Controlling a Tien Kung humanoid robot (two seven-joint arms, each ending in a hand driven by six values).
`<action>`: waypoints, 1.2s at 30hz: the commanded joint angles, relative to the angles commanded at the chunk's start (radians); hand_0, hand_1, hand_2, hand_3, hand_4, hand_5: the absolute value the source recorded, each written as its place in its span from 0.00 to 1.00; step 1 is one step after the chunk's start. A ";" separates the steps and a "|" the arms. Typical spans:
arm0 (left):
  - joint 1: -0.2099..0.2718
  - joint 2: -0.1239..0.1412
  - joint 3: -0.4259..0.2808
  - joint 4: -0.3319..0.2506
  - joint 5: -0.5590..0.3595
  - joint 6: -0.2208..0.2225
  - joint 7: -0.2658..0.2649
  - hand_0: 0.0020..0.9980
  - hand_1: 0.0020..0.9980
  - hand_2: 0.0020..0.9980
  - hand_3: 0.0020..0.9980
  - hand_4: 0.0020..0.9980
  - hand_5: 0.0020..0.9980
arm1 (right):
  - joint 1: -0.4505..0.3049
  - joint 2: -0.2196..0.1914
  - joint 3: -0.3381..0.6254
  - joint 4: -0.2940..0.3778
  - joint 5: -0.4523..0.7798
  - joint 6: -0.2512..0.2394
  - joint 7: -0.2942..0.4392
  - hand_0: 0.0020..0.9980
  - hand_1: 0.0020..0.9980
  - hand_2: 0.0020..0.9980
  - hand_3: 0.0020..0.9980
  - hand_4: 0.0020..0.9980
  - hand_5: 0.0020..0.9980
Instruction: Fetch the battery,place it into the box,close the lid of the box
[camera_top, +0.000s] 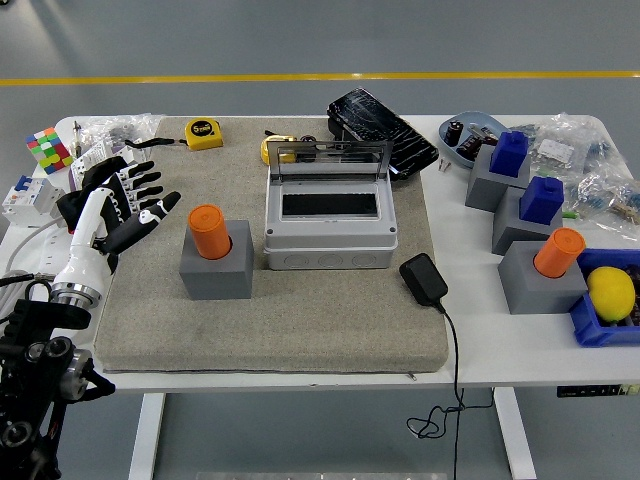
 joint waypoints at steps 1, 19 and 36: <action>0.000 0.000 0.001 0.000 0.000 0.000 0.000 0.69 0.75 0.79 0.81 1.00 0.38 | 0.000 0.000 -0.002 0.000 0.001 0.000 0.000 1.00 1.00 0.98 1.00 1.00 0.77; -0.019 -0.005 0.124 0.047 0.066 0.032 -0.075 0.80 0.79 0.81 0.81 1.00 0.19 | -0.010 0.005 -0.074 0.000 0.098 -0.001 -0.006 0.94 0.91 0.90 0.92 1.00 0.71; -0.063 -0.005 0.188 0.122 -0.004 0.072 -0.179 0.64 0.67 0.69 0.77 1.00 0.02 | -0.010 0.005 -0.126 0.000 0.163 -0.003 -0.010 0.89 0.86 0.86 0.87 1.00 0.68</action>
